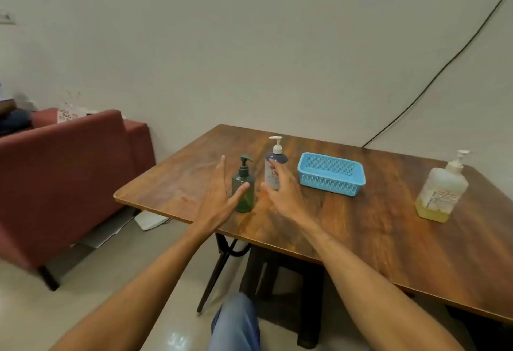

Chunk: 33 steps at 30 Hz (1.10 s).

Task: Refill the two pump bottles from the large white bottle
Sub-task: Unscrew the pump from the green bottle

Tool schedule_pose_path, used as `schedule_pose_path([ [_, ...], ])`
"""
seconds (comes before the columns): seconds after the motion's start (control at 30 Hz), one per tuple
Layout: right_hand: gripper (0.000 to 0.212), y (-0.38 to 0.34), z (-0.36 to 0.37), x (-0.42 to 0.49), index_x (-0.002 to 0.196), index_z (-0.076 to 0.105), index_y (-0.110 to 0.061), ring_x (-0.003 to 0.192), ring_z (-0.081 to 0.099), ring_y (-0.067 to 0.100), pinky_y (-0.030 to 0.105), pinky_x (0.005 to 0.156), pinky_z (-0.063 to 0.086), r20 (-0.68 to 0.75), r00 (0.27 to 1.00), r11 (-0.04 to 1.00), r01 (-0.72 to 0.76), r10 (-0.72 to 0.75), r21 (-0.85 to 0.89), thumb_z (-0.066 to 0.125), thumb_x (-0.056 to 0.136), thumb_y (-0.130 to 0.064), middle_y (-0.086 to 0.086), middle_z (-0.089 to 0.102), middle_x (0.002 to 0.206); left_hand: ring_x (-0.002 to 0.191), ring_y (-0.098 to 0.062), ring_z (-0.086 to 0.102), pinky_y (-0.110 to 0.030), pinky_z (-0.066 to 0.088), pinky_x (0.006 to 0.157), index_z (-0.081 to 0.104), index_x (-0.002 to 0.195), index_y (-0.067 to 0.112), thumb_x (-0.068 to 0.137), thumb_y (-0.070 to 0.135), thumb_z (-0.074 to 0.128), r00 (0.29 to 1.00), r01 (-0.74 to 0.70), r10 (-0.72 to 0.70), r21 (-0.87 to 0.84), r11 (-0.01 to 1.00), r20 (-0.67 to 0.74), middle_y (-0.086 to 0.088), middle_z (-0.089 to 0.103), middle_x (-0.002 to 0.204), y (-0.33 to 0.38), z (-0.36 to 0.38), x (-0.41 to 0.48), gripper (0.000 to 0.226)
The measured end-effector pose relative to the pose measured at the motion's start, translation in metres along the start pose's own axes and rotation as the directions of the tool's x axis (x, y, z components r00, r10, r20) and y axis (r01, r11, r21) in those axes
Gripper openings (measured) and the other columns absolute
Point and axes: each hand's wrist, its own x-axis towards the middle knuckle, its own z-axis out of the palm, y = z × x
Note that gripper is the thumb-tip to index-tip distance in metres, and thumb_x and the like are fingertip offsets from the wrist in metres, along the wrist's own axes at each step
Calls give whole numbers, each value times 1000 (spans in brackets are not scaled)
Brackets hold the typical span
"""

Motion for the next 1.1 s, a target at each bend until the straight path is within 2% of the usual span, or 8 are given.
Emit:
schedule_pose_path([
  [0.1,74,8,14,5,156,31,-25,145,36,21,49,117,37,152,983,990,-116,104,75,70,93,-22,3,36,160,151,-22,27,-52,30,121,1,161,32,82,76,59,991,93,-88,-42,995,103,-2,15,169,-15,4,12,108],
  [0.2,77,14,25,8,157,26,-31,146,36,22,51,117,37,256,948,964,-230,190,135,70,94,-27,1,35,161,148,-22,35,-51,37,118,9,160,32,67,88,60,969,163,-138,-112,980,204,0,21,167,-27,8,18,120],
  [0.3,74,22,30,14,156,27,-32,143,41,22,52,115,39,352,914,944,-277,202,180,68,95,-26,0,40,158,142,-22,44,-46,45,112,23,157,31,75,76,65,960,165,-117,-179,970,253,-1,33,161,-36,12,24,102],
  [0.4,67,26,33,17,152,35,-32,140,44,23,47,113,42,394,898,932,-296,196,210,65,95,-13,0,43,154,135,-15,51,-45,49,108,36,152,29,85,58,65,967,130,-79,-200,971,243,2,46,152,-42,17,27,78],
  [0.63,59,34,-2,16,142,49,-26,128,53,15,38,106,47,229,959,948,-219,165,232,72,90,-10,-2,57,138,122,-5,59,-25,54,99,43,148,15,95,19,65,969,8,58,-266,964,239,3,57,138,-13,31,40,57],
  [0.83,60,62,-61,0,140,49,-29,126,56,14,42,107,49,103,972,943,-230,211,238,74,88,-10,-8,57,135,124,-4,59,-21,51,100,44,147,24,95,24,66,937,-39,151,-338,940,314,13,58,138,35,77,50,57],
  [1.0,58,90,-106,-24,135,51,-33,121,56,1,26,99,51,47,970,935,-244,240,258,73,88,-5,-20,56,129,114,14,55,-10,48,95,40,149,20,97,19,64,900,-23,187,-384,923,394,16,53,135,66,124,42,57],
  [1.1,58,104,-122,-36,130,51,-38,119,59,3,27,97,53,28,963,933,-267,268,242,73,88,-5,-18,59,128,118,14,55,-13,48,99,39,151,17,96,18,66,886,-28,208,-399,916,415,13,53,139,73,146,38,61],
])
